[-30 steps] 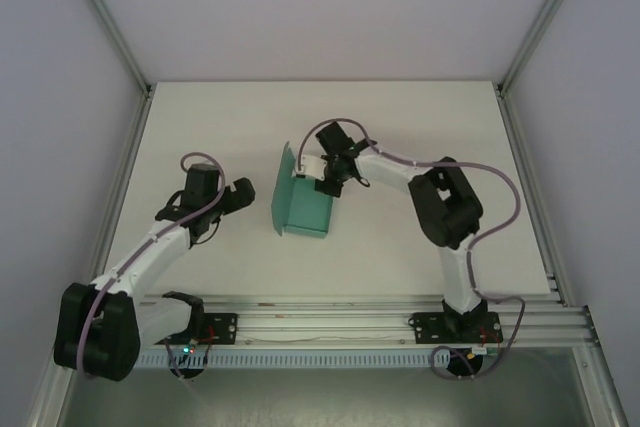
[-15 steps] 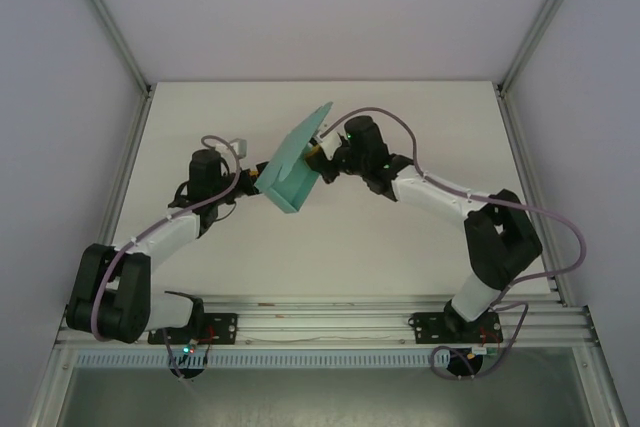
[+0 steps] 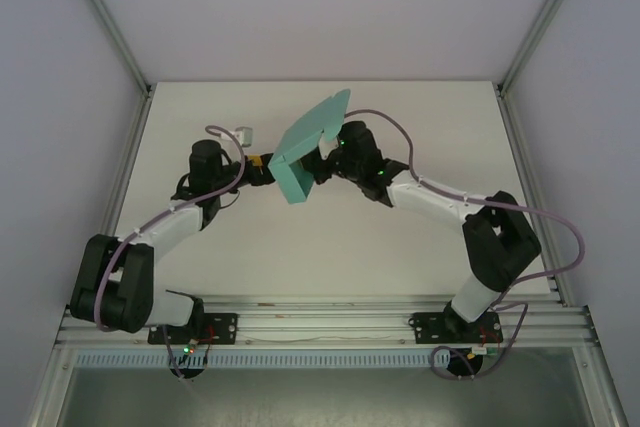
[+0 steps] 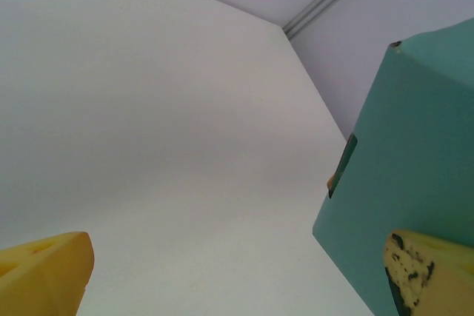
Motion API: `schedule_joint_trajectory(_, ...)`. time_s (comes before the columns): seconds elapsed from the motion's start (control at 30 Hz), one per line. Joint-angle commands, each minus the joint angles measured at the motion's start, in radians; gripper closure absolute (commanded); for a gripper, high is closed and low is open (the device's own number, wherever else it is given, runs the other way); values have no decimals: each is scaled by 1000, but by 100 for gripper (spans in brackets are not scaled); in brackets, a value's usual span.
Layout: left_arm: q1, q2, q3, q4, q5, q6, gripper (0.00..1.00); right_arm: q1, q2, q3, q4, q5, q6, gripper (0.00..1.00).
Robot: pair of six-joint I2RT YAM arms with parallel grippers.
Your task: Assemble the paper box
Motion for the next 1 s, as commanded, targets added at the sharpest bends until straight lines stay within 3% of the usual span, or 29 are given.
schedule_joint_trajectory(0.0, -77, -5, 66, 22, 110, 87, 0, 90, 66, 44, -4, 354, 87, 100)
schedule_joint_trajectory(0.17, -76, -28, 52, -26, 61, 120, 0, 98, 84, 45, -18, 561, 168, 100)
schedule_joint_trajectory(0.27, -74, -42, 56, -91, -21, 134, 0, 98, 38, 24, -21, 550, 178, 100)
schedule_joint_trajectory(0.43, -55, -67, 77, -365, -392, 159, 0, 94, -119, -34, -104, 505, 232, 100)
schedule_joint_trajectory(0.63, -13, -144, 46, -525, -697, 111, 0, 92, -247, -118, -275, 567, 336, 100)
schedule_joint_trajectory(0.8, -8, -153, 89, -733, -957, 66, 0, 91, -238, -135, -450, 629, 433, 100)
schedule_joint_trajectory(0.87, -8, -154, 91, -773, -992, 48, 0, 90, -201, -136, -503, 635, 501, 100)
schedule_joint_trajectory(0.97, -8, -182, 57, -741, -941, 43, 0, 91, -134, -125, -572, 634, 578, 100)
